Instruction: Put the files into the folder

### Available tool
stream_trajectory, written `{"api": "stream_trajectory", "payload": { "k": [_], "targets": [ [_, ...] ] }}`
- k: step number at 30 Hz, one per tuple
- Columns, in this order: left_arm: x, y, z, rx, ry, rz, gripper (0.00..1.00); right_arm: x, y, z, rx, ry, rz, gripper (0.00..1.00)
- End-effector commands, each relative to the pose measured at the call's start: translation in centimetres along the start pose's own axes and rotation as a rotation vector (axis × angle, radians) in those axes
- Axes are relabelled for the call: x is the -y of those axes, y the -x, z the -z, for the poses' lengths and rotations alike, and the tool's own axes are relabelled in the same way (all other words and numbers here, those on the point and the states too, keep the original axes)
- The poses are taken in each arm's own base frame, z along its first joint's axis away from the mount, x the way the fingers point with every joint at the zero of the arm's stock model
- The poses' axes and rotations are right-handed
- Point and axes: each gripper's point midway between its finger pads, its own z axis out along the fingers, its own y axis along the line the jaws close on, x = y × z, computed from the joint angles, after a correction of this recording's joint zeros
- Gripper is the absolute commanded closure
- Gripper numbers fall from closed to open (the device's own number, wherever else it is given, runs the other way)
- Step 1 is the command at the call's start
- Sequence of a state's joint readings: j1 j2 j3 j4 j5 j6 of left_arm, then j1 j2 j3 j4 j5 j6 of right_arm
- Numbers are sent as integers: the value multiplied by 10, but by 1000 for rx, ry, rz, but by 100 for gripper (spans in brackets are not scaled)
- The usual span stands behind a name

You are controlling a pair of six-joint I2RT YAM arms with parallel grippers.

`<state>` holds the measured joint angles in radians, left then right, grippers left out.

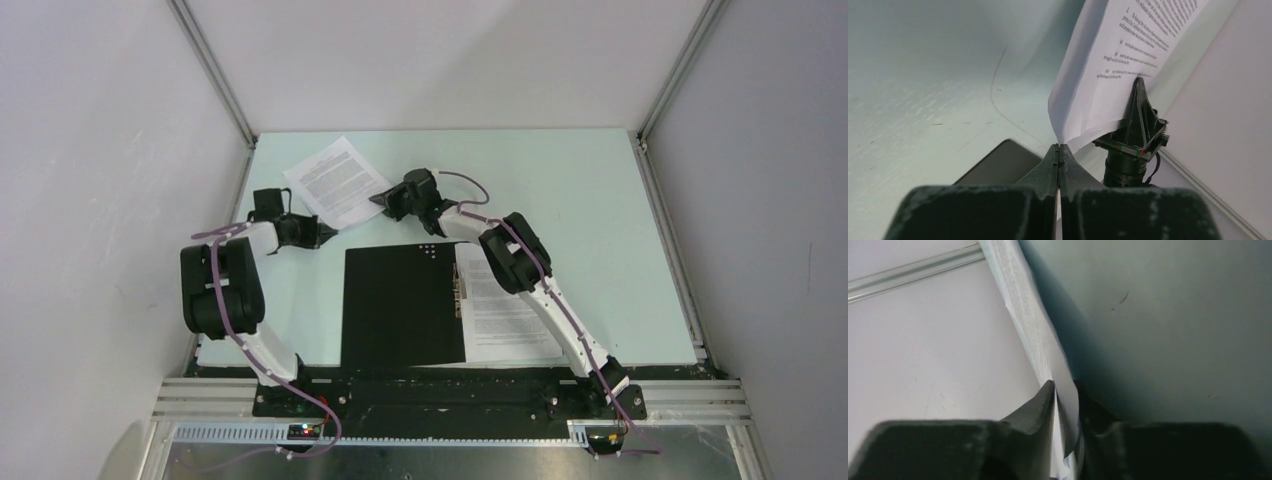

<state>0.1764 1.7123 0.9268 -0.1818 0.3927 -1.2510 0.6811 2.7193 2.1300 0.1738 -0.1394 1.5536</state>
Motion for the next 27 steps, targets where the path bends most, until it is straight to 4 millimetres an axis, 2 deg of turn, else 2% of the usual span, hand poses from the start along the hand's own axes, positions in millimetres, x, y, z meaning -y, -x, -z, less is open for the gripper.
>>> {"api": "stream_trajectory", "payload": {
  "k": [1,2,3,4,5,6,8,12,13,14,15,16,17,18,19,20,21,22,23,24,27],
  "targets": [
    [7,-15,16,-37,-37,-109,91,25,23,10,76,-62,-14,94],
    [7,-15,17,-32,-39,-123,69,9,24,19,82,-37,-6,98],
    [10,-16,21,-23,-48,-152,59,20,27,24,91,-57,11,100],
    [10,-15,23,-9,-49,-163,43,1,28,35,100,-33,27,100],
    [12,-16,28,-2,-58,-183,38,10,32,41,107,-61,53,100],
    [12,-15,29,5,-60,-191,31,-2,33,53,111,-54,65,100],
    [13,-17,35,16,-69,-199,25,-11,34,72,109,-56,87,100],
    [6,-25,38,18,-64,-200,19,-23,36,112,116,-63,79,100],
    [3,-29,38,16,-61,-204,18,-33,34,122,108,-53,71,100],
    [1,-30,38,24,-56,-204,13,-22,36,127,104,-78,58,100],
    [-1,-36,37,17,-60,-209,10,-28,33,136,90,-69,42,100],
    [0,-40,36,13,-68,-211,6,-18,33,141,83,-89,28,100],
    [1,-48,32,-1,-88,-207,5,-25,29,148,70,-75,21,100],
    [-1,-54,28,-21,-110,-199,5,-17,28,152,65,-93,17,100],
    [8,-63,26,-51,-150,-186,4,-21,25,159,65,-98,30,100],
    [11,-67,21,-64,-169,-172,4,-7,25,165,70,-148,45,100],
    [12,-75,18,-86,-177,-181,4,-14,28,173,91,-142,59,100],
    [15,-77,15,-92,-183,-181,4,-2,32,179,101,-172,73,100],
    [17,-77,14,-92,-185,-179,4,-7,32,186,103,-165,81,100],
    [20,-76,13,-93,-195,-176,4,4,34,191,99,-189,83,100],
    [25,-76,10,-98,-207,-171,5,9,29,203,56,-197,96,100]
  ]
}}
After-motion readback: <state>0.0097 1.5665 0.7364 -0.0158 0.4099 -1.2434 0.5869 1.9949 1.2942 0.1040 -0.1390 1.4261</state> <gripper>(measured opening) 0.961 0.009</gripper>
